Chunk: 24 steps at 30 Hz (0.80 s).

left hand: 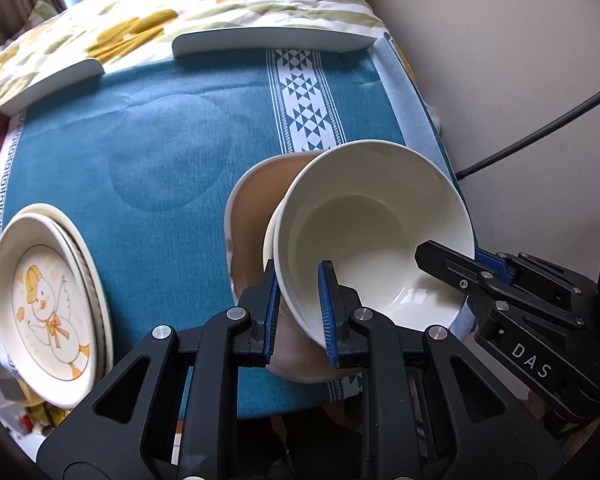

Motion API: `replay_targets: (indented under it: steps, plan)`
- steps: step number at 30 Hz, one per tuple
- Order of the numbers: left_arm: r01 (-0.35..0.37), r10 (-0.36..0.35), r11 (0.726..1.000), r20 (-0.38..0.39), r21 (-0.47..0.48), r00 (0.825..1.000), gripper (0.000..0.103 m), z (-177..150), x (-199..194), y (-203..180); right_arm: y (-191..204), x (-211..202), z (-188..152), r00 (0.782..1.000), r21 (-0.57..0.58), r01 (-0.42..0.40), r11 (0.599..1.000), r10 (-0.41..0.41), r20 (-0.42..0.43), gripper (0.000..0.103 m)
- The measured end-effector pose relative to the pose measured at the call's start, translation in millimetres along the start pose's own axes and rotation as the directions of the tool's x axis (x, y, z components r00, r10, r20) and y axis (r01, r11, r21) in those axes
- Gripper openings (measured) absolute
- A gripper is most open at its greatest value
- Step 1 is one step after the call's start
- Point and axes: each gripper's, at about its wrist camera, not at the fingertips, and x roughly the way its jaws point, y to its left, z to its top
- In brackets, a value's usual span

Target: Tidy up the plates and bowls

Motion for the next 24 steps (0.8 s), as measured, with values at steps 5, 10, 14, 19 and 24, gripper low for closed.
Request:
replay_targets:
  steps: [5,10,14,19,24]
  plan:
    - [-0.039,0.039,0.999,-0.009,0.033,0.999,0.016,-0.6,6.2,-4.5,1.5,3.9,-3.5,1.0,-0.012,0.024,1.0,-0.024,-0.003,0.016]
    - [-0.078,0.078,0.994,0.005,0.071,0.997,0.016,-2.2,7.6,-9.1,4.9,6.1,-5.0,0.998,-0.04,0.059,0.997,-0.059,-0.003,0.016]
    - [-0.099,0.098,0.991,0.014,0.086,0.995,0.016,-2.5,7.5,-10.1,6.9,7.8,-2.3,0.997,-0.058,0.082,0.995,-0.082,-0.008,0.016]
    - [-0.118,0.117,0.989,0.013,0.091,0.993,0.016,-1.7,8.9,-9.5,9.2,8.8,-0.8,0.995,-0.074,0.097,0.993,-0.099,-0.019,0.016]
    - [-0.117,0.116,0.989,0.015,0.092,0.993,0.016,-1.8,8.8,-9.1,10.9,9.5,0.6,0.994,-0.074,0.104,0.992,-0.106,-0.029,0.016]
